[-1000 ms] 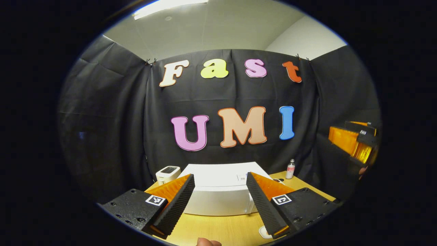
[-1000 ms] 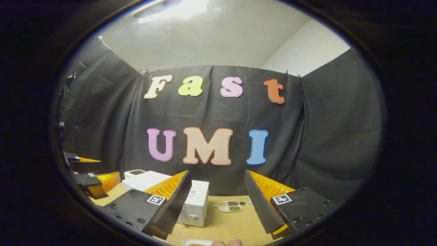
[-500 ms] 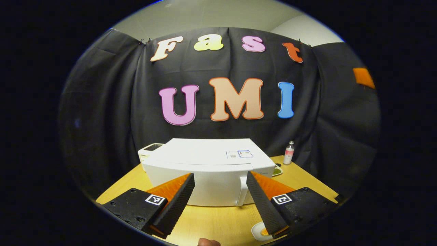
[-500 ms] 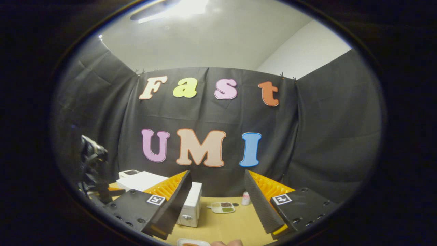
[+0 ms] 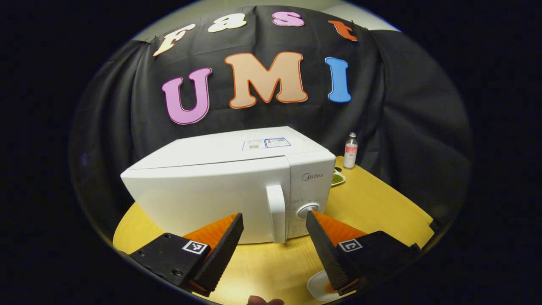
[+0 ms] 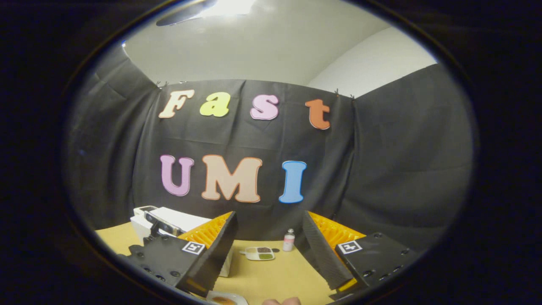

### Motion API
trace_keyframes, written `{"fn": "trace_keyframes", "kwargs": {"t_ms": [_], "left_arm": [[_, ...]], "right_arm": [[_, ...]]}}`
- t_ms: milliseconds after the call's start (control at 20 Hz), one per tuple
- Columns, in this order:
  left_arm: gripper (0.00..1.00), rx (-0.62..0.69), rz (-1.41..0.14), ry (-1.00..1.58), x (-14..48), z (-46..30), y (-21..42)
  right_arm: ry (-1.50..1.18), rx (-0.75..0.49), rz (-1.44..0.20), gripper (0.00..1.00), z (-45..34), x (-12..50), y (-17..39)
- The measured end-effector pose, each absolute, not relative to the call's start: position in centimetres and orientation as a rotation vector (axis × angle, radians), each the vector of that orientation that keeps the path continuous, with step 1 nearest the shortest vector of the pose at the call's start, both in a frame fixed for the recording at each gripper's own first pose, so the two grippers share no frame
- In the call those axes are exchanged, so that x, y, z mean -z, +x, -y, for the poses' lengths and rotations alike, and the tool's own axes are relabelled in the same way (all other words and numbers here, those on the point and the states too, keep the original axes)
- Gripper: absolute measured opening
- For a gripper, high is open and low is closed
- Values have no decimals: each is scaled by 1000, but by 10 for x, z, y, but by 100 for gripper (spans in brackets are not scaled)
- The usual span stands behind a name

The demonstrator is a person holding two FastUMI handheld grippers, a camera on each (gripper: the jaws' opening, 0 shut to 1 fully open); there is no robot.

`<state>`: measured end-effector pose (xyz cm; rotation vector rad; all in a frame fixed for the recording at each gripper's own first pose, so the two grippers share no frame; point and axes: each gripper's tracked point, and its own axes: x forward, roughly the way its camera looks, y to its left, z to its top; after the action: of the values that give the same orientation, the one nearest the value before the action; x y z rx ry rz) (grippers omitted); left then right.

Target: Open the microwave oven with the left hand, put the food in, and close the microwave oven.

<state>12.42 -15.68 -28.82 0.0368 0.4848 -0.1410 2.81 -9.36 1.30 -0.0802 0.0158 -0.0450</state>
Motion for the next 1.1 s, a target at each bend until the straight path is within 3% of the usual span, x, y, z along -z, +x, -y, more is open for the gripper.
{"fn": "trace_keyframes", "kwargs": {"t_ms": [350, 600, 800, 1100], "left_arm": [[94, 190, -577, 52, 328, 170, 145], [35, 154, -577, 75, 332, 164, 150], [19, 144, -571, 60, 331, 164, 151], [12, 136, -572, 36, 329, 164, 149]], "right_arm": [[-88, 136, -3, 97, 130, -21, 12], [-92, 157, -9, 96, 141, -21, 5], [-94, 145, -19, 96, 140, -16, 7], [-98, 122, -16, 96, 136, -18, 8]]}}
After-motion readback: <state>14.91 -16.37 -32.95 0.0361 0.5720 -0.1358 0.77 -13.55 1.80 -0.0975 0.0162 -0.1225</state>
